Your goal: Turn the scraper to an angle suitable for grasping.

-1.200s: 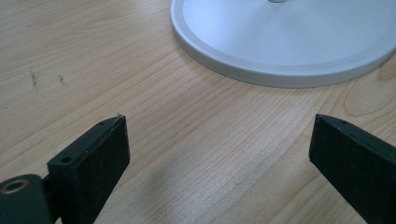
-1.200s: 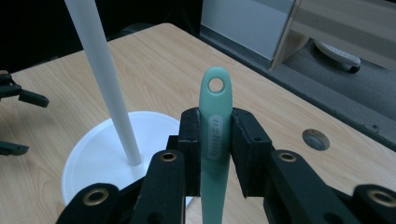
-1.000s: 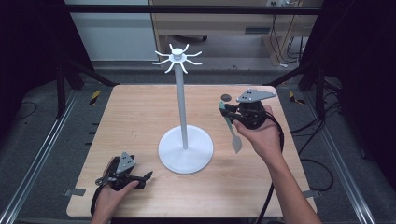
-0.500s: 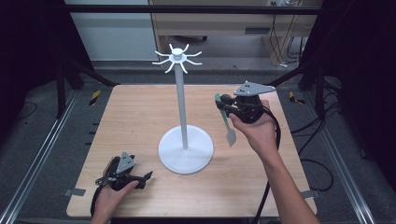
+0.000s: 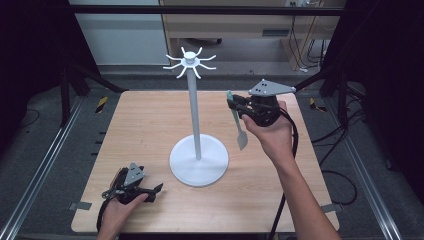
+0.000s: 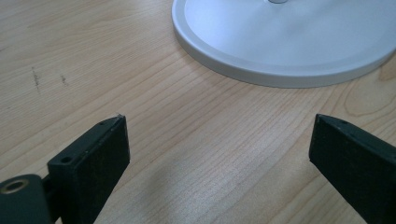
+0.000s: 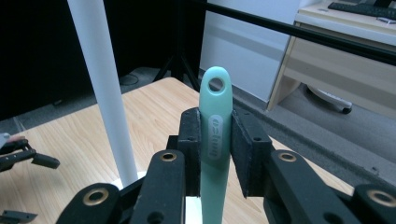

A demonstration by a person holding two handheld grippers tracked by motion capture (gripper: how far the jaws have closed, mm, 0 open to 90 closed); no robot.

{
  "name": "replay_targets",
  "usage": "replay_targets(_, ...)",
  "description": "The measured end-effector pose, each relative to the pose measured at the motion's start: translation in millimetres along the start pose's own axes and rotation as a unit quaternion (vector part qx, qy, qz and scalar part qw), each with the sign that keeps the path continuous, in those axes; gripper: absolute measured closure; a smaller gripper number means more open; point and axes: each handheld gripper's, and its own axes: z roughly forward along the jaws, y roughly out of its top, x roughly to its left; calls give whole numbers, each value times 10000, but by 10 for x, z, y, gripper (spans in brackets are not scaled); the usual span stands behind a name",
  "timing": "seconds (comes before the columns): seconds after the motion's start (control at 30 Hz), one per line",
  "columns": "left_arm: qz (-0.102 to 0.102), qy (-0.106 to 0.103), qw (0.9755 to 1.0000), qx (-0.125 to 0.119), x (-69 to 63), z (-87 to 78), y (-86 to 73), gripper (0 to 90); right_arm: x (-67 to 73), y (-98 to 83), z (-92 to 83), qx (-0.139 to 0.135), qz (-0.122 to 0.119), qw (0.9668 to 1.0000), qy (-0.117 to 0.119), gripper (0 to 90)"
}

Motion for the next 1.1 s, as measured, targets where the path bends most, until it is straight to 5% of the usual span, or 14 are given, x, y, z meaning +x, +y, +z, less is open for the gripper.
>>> replay_targets(1.1,-1,-7,10000,1,1,-1,-1,46,61,229,-64,-465,98,9989,16,747)
